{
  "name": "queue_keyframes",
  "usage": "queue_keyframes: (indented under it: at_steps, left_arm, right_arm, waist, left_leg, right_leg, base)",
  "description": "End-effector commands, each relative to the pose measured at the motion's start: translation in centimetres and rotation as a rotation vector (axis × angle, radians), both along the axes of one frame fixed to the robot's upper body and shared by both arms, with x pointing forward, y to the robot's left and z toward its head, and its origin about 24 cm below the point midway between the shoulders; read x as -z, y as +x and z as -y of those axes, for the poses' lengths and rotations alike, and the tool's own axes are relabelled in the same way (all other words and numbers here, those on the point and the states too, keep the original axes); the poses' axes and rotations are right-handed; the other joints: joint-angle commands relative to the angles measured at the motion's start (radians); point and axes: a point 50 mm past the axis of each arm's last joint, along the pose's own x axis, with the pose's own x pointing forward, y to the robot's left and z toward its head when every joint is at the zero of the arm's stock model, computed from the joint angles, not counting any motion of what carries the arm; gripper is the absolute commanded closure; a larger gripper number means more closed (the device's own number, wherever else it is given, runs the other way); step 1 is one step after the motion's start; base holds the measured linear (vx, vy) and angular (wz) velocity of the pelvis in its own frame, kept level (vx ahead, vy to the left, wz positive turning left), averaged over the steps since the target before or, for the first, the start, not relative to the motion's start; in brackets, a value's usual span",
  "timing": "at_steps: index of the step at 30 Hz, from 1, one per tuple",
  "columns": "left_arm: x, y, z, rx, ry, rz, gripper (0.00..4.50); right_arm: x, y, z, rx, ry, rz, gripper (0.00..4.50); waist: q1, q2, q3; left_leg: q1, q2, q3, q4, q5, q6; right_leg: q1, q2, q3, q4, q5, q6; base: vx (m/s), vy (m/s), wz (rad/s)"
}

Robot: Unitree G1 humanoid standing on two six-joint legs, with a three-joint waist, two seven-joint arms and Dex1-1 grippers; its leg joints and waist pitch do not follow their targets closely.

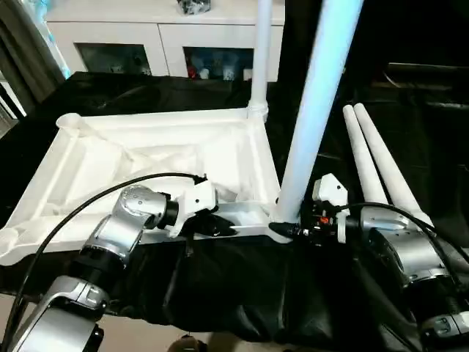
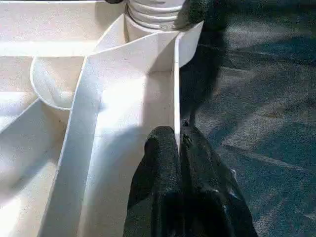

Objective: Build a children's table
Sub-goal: Rotate leg to tighten

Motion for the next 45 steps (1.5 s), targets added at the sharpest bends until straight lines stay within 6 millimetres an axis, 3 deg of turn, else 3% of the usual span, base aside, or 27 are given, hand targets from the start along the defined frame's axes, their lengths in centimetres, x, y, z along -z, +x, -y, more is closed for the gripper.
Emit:
queue_keyframes:
  at_steps: [1,8,11,12,13,15,23,25,28,31,34,37,42,45]
  left_arm:
    - [-0.9,0.5,-0.2,0.006,0.001,0.035,4.50]
    - [-0.8,0.8,0.5,-0.037,-0.018,0.059,4.50]
    - [-0.4,1.4,1.5,-0.127,-0.006,0.087,4.50]
    - [-0.1,1.7,2.6,-0.186,-0.020,0.097,4.50]
    - [-0.1,1.7,2.8,-0.197,-0.023,0.098,4.50]
    - [0.2,1.6,4.7,-0.224,-0.047,0.109,4.50]
    - [0.5,1.1,8.0,-0.237,-0.063,0.130,4.50]
    - [0.5,1.0,9.0,-0.237,-0.073,0.140,4.50]
    - [0.5,1.0,9.3,-0.237,-0.075,0.143,4.50]
    - [0.2,0.9,8.6,-0.212,-0.082,0.146,4.50]
    - [0.2,0.9,8.5,-0.211,-0.081,0.147,4.50]
    - [0.3,0.3,6.1,-0.142,-0.063,0.131,4.50]
    - [0.5,0.0,3.6,-0.094,-0.015,0.111,4.50]
    - [0.3,0.0,3.0,-0.084,-0.027,0.097,4.50]
  right_arm:
    - [-0.1,-0.1,0.0,-0.029,-0.003,-0.021,1.76]
    - [0.3,-0.5,-0.6,-0.006,0.024,-0.025,1.80]
    - [1.0,-0.1,-1.3,0.120,0.038,-0.012,1.80]
    - [1.7,0.8,-1.7,0.289,0.032,0.010,1.80]
    - [1.9,1.0,-1.8,0.319,0.032,0.012,1.80]
    - [2.8,1.7,-2.7,0.509,0.032,0.013,1.80]
    - [3.3,2.2,-5.6,0.716,0.085,-0.009,1.81]
    - [2.8,2.6,-7.2,0.767,0.125,0.017,1.25]
    - [2.5,2.7,-7.7,0.781,0.140,0.027,1.01]
    - [2.1,2.8,-7.4,0.728,0.157,0.046,0.63]
    - [2.1,2.8,-7.3,0.724,0.151,0.052,0.63]
    - [1.7,2.2,-5.3,0.540,0.120,0.082,0.63]
    - [1.2,1.7,-3.1,0.383,0.078,0.120,0.63]
    - [0.9,1.5,-2.5,0.334,0.067,0.123,0.63]
  waist:
    - [0.003,-0.011,-0.066]
    - [0.007,-0.011,-0.066]
    - [0.006,-0.011,-0.061]
    - [0.006,-0.011,-0.060]
    - [0.001,-0.009,-0.056]
    - [-0.007,-0.009,-0.055]
    - [-0.015,-0.005,-0.050]
    - [-0.016,-0.004,-0.050]
    - [-0.019,-0.005,-0.049]
    - [-0.019,-0.006,-0.051]
    - [-0.020,-0.006,-0.052]
    - [-0.017,-0.008,-0.057]
    - [-0.014,-0.005,-0.069]
    - [-0.009,-0.005,-0.068]
  left_leg:
    - [0.013,0.028,-0.004,-0.063,-0.175,0.094]
    - [0.015,0.029,-0.004,-0.063,-0.180,0.087]
    - [0.019,0.028,-0.005,-0.069,-0.220,0.061]
    - [0.018,0.027,-0.005,-0.070,-0.224,0.058]
    - [0.019,0.028,-0.004,-0.073,-0.235,0.042]
    - [0.021,0.025,-0.009,-0.078,-0.265,0.017]
    - [0.025,0.024,-0.011,-0.086,-0.317,0.006]
    - [0.026,0.023,-0.012,-0.088,-0.333,-0.002]
    - [0.027,0.021,-0.013,-0.090,-0.349,-0.006]
    - [0.024,0.022,-0.013,-0.091,-0.329,0.007]
    - [0.022,0.022,-0.011,-0.090,-0.306,0.014]
    - [0.015,0.023,-0.009,-0.085,-0.262,0.034]
    - [0.010,0.023,-0.005,-0.067,-0.127,0.099]
    - [0.012,0.025,-0.004,-0.065,-0.124,0.112]
  right_leg:
    - [0.056,-0.056,0.048,-0.064,-0.100,-0.262]
    - [0.056,-0.057,0.049,-0.066,-0.119,-0.256]
    - [0.052,-0.059,0.050,-0.076,-0.194,-0.235]
    - [0.053,-0.059,0.049,-0.077,-0.210,-0.230]
    - [0.046,-0.059,0.051,-0.080,-0.237,-0.222]
    - [0.049,-0.061,0.049,-0.088,-0.303,-0.197]
    - [0.042,-0.058,0.051,-0.101,-0.354,-0.156]
    - [0.041,-0.058,0.051,-0.103,-0.368,-0.149]
    - [0.041,-0.060,0.051,-0.105,-0.381,-0.142]
    - [0.044,-0.059,0.053,-0.104,-0.351,-0.142]
    - [0.046,-0.059,0.054,-0.101,-0.317,-0.153]
    - [0.054,-0.058,0.053,-0.091,-0.238,-0.172]
    - [0.059,-0.052,0.050,-0.061,0.018,-0.245]
    - [0.057,-0.052,0.049,-0.058,0.029,-0.265]
  base:
    - [0.000,0.000,0.00]
    - [0.000,0.000,0.00]
    - [0.000,0.000,0.00]
    - [0.000,0.000,0.00]
    - [0.000,0.000,0.00]
    - [0.000,0.000,0.00]
    - [0.000,0.000,0.00]
    - [0.000,0.000,0.00]
    - [0.000,0.000,0.00]
    - [0.000,0.000,0.00]
    - [0.000,0.000,0.00]
    - [0.000,0.000,0.00]
    - [0.000,0.000,0.00]
    - [0.000,0.000,0.00]
